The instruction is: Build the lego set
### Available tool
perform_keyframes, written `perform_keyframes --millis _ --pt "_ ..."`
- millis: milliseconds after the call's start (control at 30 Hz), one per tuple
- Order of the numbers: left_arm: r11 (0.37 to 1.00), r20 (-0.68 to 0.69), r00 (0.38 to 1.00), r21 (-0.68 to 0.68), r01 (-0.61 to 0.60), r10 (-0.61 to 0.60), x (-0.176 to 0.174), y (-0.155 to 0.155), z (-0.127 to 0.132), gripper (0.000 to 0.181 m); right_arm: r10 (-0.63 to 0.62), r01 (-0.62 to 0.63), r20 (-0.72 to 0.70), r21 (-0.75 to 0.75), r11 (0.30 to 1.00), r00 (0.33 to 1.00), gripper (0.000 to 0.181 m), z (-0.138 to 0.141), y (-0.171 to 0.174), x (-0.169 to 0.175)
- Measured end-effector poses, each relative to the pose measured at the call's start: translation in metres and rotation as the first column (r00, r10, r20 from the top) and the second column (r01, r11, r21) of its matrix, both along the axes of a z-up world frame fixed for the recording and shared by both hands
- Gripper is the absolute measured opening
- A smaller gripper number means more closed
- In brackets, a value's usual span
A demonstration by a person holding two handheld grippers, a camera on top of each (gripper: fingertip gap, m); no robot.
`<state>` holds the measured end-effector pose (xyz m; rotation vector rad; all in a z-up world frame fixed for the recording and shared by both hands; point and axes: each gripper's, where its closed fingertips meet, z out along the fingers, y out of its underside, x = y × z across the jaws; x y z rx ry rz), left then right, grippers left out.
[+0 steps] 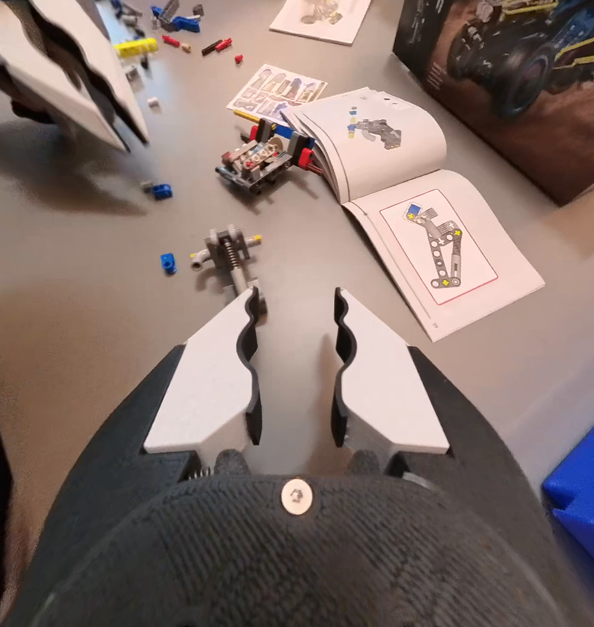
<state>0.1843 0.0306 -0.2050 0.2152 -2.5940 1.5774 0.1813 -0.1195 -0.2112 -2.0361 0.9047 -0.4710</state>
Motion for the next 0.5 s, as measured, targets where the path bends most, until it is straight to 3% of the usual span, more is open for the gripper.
perform_keyframes --millis 33,167,233,367,500 --pt "0.997 -0.016 0.999 -0.07 -0.04 0.039 0.013 0.006 0.012 0.01 -0.012 0.012 0.002 0.015 1.0 1.0 0.04 -0.002 -0.003 0.004" --pt "0.915 0.001 0.957 -0.293 -0.276 0.289 0.078 0.032 0.046 0.023 -0.107 0.106 0.043 0.035 0.994 0.993 0.029 -0.006 -0.015 0.026" --pt "0.891 0.01 0.944 -0.332 -0.309 0.331 0.092 0.04 0.05 0.028 -0.136 0.136 0.046 0.002 0.991 0.99 0.029 -0.015 -0.021 0.034" --pt "0.926 0.03 0.973 -0.316 -0.206 0.227 0.082 0.036 0.043 0.03 -0.134 0.13 -0.032 -0.104 0.986 0.99 0.031 -0.035 -0.029 0.036" --pt "0.954 0.062 0.994 -0.292 -0.07 0.092 0.059 0.029 0.038 0.032 -0.106 0.102 -0.1 -0.036 0.994 0.989 0.025 -0.036 -0.025 0.036"
